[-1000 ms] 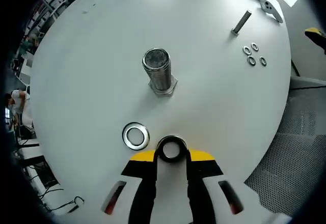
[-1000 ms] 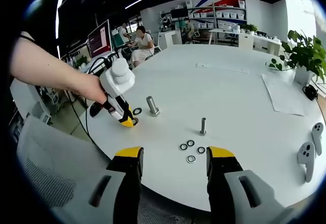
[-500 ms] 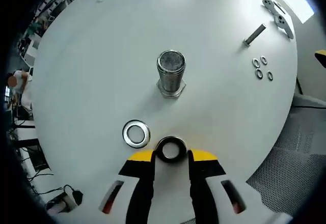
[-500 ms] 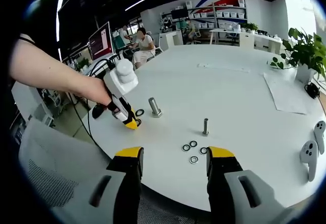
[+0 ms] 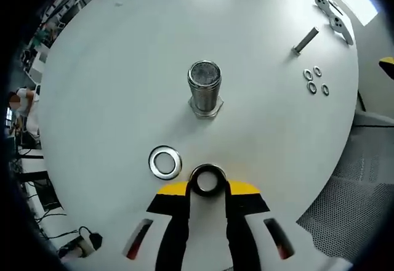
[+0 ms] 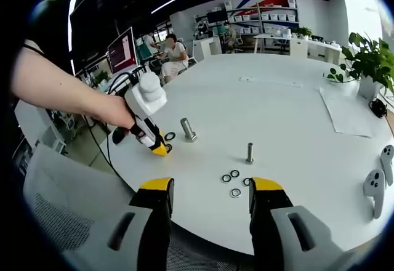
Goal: Place the washer onto the threaded stud by aligning its center hole with the stud, sliding it down to the base, and recovering from edge contact or off-axis alignment until the washer reaches the visible bottom stop.
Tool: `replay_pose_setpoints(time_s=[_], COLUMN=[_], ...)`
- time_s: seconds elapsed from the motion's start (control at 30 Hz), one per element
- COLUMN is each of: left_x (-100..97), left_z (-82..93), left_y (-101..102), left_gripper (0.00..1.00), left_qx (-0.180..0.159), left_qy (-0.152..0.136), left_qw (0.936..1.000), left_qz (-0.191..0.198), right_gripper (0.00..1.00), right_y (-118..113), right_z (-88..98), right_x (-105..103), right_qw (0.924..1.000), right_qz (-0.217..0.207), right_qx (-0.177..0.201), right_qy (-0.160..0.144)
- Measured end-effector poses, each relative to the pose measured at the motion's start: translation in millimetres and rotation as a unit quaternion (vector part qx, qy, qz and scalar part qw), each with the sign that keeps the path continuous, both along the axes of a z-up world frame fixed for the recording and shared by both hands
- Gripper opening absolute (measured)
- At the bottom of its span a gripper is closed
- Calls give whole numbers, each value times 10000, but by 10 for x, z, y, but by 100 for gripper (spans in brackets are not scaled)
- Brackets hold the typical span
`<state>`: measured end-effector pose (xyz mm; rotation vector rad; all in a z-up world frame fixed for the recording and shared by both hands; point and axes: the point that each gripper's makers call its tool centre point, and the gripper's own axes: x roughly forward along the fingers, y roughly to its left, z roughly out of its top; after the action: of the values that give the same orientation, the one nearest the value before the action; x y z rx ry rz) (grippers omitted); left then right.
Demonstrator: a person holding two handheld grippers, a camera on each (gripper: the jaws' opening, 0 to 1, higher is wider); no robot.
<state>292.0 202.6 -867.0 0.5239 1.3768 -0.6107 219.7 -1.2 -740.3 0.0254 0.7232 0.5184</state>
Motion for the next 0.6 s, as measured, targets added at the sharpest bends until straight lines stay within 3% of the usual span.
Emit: replay_pose_setpoints(time_s=[0.33, 0.37, 0.4, 0.43, 0.53, 0.6], left_x=[-11, -9, -271, -157, -97, -84], left_z=[4, 1, -14, -35, -24, -21], left_y=[4, 24, 98, 53, 100, 107], left_gripper=[18, 0, 0, 0, 0, 0], left_qx=[-98, -39, 125, 13, 83, 45], left_qy=[-133, -158, 587, 88, -80, -15], left_qw=[9997, 9994, 9967, 9988, 9976, 9988], left_qz=[-203, -311, -550, -472, -686, -494], right_gripper=[51, 51, 51, 51, 51, 51], right_y=[3, 3, 2, 1, -7, -16], right_z=[0, 0, -2, -3, -4, 7], right_x=[0, -2, -5, -5, -4, 7], right_qw=[10000, 10000, 10000, 10000, 10000, 10000], right_qz=[26, 24, 25, 26, 19, -25], right_qx=[-29, -26, -26, -33, -54, -18], right_qy=[-10, -5, 3, 1, 0, -17])
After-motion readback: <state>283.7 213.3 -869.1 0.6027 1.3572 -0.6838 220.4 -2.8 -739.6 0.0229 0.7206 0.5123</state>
